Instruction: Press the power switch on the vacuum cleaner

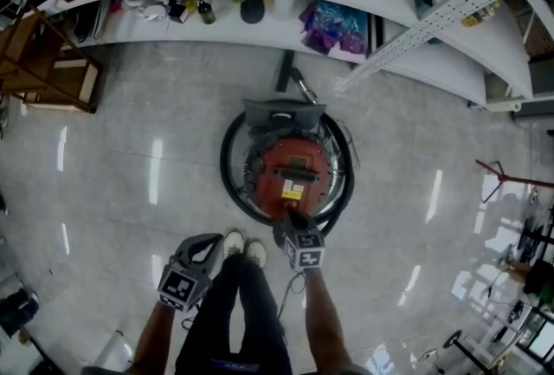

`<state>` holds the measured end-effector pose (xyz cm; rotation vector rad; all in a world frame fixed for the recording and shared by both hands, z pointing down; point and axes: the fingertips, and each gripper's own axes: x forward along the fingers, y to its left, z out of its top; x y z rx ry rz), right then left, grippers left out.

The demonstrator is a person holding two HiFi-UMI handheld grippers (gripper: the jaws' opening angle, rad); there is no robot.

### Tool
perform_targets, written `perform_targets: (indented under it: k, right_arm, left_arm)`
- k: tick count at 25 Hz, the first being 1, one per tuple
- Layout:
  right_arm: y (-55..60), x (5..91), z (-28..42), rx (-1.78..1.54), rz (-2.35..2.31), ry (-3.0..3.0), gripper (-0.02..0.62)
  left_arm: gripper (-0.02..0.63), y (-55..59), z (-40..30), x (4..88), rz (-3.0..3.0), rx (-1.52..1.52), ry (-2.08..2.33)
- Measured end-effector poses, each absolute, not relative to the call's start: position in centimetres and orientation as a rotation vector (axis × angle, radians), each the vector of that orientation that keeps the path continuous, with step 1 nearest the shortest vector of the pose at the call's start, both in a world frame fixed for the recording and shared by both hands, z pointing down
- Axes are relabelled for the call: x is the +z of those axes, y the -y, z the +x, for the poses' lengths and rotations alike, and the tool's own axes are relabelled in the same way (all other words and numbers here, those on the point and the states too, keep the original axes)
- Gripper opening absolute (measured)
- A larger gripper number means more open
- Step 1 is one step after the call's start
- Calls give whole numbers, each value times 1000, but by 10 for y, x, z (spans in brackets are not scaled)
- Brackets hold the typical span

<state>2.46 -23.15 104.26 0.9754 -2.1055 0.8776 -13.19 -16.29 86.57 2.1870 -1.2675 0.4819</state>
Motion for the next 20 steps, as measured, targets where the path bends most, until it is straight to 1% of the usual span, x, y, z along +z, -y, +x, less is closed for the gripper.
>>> perform_targets:
  k: [20]
  right_arm:
    - [236, 1061, 12, 885, 940, 2077, 12]
  left_arm:
    - [8, 164, -139, 871, 2142, 463, 1284]
